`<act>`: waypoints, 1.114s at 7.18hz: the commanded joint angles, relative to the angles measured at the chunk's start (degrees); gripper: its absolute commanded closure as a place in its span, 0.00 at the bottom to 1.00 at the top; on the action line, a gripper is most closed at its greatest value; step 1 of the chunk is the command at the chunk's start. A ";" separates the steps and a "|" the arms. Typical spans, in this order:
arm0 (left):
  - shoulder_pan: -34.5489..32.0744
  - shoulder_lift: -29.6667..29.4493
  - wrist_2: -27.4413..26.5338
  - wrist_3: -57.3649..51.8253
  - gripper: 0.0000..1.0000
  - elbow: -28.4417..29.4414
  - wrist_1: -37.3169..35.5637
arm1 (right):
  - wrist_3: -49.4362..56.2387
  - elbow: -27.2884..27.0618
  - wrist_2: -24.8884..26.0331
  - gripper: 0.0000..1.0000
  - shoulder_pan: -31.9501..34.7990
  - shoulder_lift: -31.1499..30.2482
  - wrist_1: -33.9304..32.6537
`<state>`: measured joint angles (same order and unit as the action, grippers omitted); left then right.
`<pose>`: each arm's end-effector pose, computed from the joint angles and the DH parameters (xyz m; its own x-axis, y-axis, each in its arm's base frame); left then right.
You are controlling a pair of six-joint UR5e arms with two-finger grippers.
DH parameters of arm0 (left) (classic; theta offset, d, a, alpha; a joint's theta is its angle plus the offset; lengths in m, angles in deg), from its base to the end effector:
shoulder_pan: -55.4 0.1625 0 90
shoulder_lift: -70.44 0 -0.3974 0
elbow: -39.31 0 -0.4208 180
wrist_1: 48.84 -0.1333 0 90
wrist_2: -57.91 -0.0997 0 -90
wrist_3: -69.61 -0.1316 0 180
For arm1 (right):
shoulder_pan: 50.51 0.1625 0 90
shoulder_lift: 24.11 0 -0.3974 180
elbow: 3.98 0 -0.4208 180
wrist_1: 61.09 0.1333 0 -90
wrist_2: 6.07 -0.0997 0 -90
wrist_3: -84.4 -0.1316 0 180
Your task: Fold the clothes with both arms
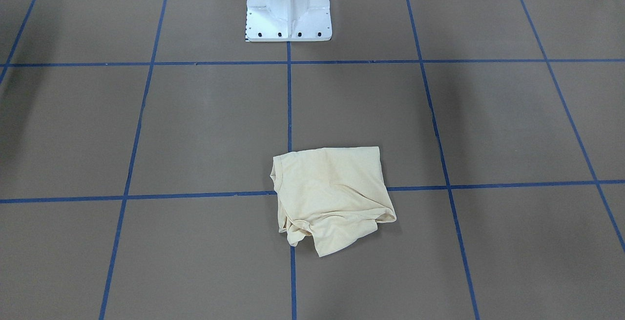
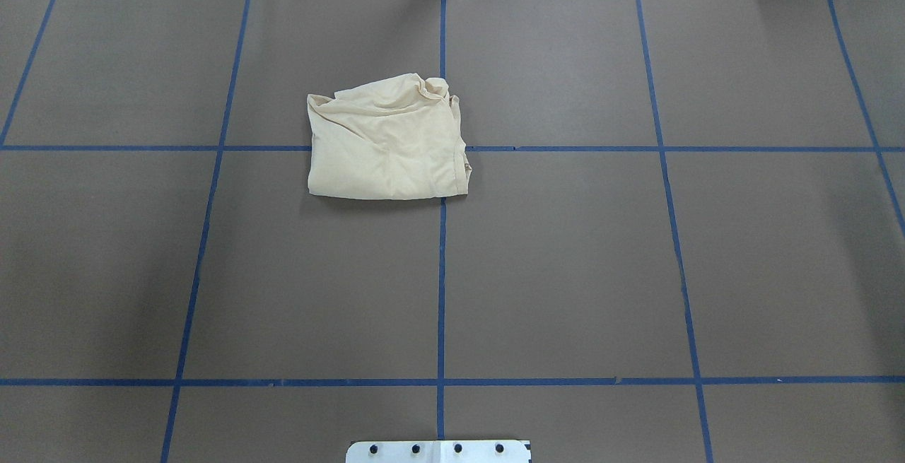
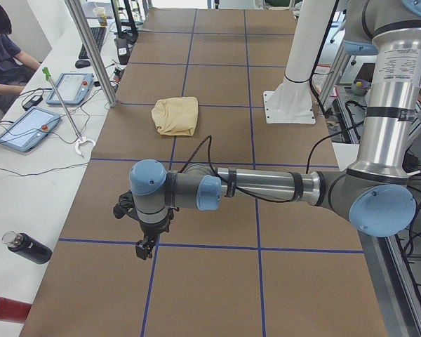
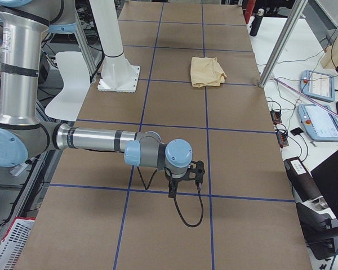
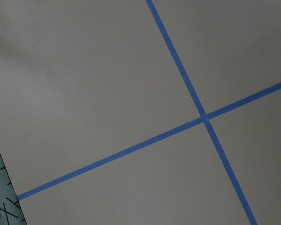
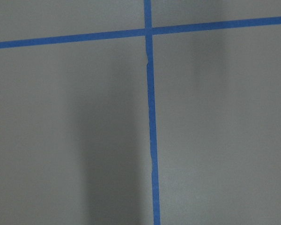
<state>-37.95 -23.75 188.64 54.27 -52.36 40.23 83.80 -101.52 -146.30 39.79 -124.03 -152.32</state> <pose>-0.0798 -0.5518 0.6067 0.7481 0.2744 -0.6042 -0.1449 0.9561 0.2549 0.0345 -0.4460 0.6617 0.6394 0.0622 0.7664 -0.0119 0.9974 -0.0710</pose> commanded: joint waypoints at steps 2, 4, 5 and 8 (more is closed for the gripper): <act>2.02 5.13 1.90 9.89 0.00 -4.92 -0.04 | -0.19 0.07 0.74 0.00 0.05 -0.55 0.09; 2.30 7.07 2.07 9.53 0.00 -4.13 2.15 | -0.02 0.42 3.80 0.00 0.23 -1.25 0.35; 2.29 7.09 2.08 9.71 0.00 -4.56 2.42 | -0.54 0.51 3.73 0.00 0.32 -1.34 0.36; 2.29 6.82 1.99 10.50 0.00 -4.83 2.24 | -8.69 -4.31 3.47 0.00 0.41 -0.72 0.97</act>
<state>-35.66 -16.83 190.65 64.60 -57.12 42.45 78.60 -104.28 -142.70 40.17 -124.94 -151.78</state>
